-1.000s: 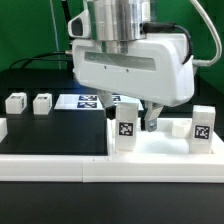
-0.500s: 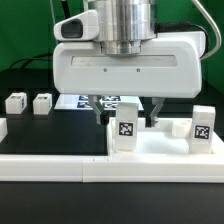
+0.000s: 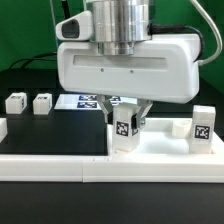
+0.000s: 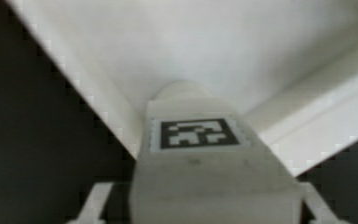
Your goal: Assemble square table
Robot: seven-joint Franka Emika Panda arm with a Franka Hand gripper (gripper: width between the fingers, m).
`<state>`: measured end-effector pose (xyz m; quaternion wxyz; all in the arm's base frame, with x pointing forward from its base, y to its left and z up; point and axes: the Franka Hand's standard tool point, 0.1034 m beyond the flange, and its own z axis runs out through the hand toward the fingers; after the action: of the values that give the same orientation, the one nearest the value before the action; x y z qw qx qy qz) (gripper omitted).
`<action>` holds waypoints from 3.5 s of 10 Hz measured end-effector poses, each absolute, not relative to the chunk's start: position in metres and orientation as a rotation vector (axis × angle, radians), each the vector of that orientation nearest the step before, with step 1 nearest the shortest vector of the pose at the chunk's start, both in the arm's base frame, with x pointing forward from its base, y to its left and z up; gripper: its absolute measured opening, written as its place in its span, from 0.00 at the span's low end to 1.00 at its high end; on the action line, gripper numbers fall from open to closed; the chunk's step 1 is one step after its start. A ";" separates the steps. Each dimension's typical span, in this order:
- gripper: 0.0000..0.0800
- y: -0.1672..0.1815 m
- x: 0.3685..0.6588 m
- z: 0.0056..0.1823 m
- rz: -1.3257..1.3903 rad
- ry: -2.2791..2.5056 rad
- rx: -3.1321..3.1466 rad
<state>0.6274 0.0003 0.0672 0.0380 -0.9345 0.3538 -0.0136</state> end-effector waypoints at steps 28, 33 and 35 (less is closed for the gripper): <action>0.36 0.006 0.623 0.062 -0.169 1.219 -2.839; 0.36 0.006 0.622 0.062 -0.073 2.113 -2.156; 0.36 0.007 0.622 0.061 -0.054 2.276 -1.973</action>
Offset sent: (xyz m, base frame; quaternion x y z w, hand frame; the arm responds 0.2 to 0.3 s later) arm 0.0227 0.0193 0.0040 -0.0336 -0.0650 0.3858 0.9197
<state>0.6225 0.0072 0.0614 0.0644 -0.6535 0.7539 -0.0179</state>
